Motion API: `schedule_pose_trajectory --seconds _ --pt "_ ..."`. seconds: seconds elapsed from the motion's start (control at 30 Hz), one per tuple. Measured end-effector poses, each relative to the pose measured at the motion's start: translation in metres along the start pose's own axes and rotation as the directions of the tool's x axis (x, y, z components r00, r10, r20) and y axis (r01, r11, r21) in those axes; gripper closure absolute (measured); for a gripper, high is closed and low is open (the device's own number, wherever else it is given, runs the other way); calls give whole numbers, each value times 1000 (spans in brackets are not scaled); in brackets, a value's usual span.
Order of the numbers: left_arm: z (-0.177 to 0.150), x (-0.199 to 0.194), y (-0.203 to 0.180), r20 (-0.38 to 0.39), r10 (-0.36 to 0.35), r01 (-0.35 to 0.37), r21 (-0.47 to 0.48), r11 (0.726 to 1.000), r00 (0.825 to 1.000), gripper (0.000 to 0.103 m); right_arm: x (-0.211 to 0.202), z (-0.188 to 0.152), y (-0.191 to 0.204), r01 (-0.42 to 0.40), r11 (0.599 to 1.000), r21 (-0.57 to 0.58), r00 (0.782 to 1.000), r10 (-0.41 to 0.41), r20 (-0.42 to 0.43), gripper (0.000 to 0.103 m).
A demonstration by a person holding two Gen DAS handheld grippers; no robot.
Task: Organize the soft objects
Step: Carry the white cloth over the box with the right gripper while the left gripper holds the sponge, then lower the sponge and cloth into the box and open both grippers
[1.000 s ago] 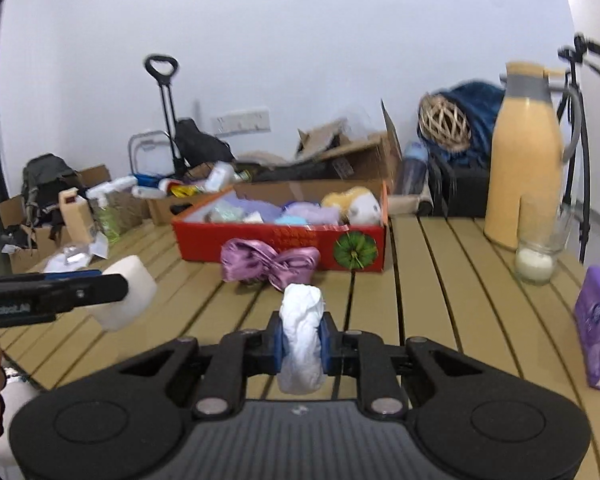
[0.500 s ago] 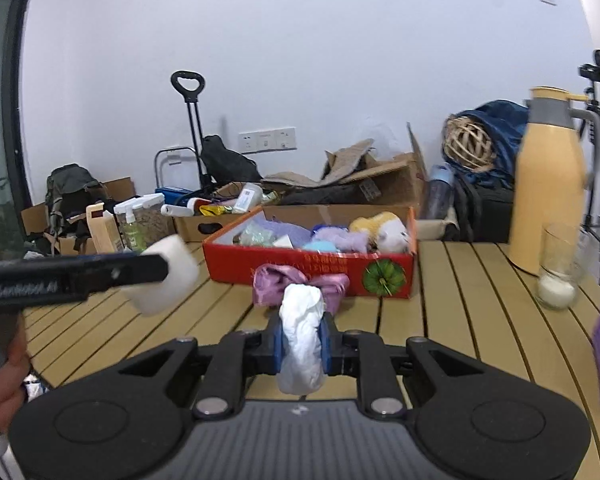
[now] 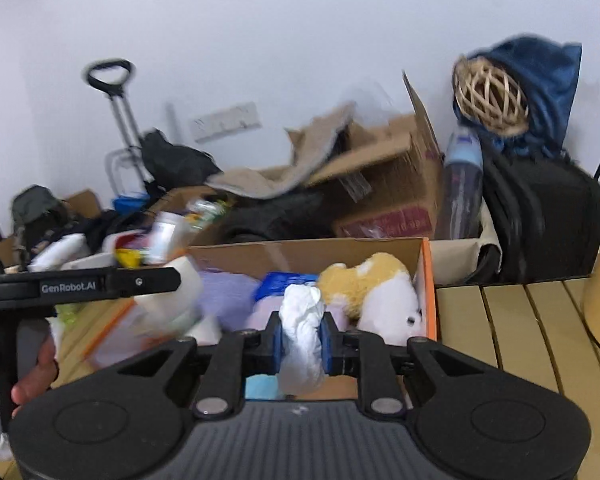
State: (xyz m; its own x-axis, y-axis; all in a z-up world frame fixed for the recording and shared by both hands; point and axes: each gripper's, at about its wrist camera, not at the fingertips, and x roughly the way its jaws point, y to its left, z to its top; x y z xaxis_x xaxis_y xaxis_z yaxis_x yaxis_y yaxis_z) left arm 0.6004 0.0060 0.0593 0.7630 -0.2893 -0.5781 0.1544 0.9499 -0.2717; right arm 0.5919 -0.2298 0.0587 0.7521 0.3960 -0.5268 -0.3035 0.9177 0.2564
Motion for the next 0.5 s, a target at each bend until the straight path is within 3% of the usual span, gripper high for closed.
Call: schedule_pose_trajectory --seconds 0.07,0.17,0.2,0.23,0.3,0.5 --pt "4 26 2 -49 28 -29 -23 999 998 44 30 8 -6 14 1000 -2 999 -14 -32 84" --pt "-2 44 -2 -68 69 -68 23 997 995 26 68 12 -14 38 999 7 996 -38 -81 79" --pt "-4 44 -1 -62 71 -69 26 997 996 21 74 12 -15 52 999 5 995 -51 -81 72" --pt "-5 43 0 -55 67 -66 27 997 996 20 78 13 -16 64 998 5 995 -63 -78 68" --pt "-7 39 1 -48 66 -64 37 997 997 18 78 15 -16 69 998 10 996 -68 -61 49" --pt "3 9 -4 -12 70 -69 75 995 998 18 52 24 -9 71 997 -6 997 -71 -4 47"
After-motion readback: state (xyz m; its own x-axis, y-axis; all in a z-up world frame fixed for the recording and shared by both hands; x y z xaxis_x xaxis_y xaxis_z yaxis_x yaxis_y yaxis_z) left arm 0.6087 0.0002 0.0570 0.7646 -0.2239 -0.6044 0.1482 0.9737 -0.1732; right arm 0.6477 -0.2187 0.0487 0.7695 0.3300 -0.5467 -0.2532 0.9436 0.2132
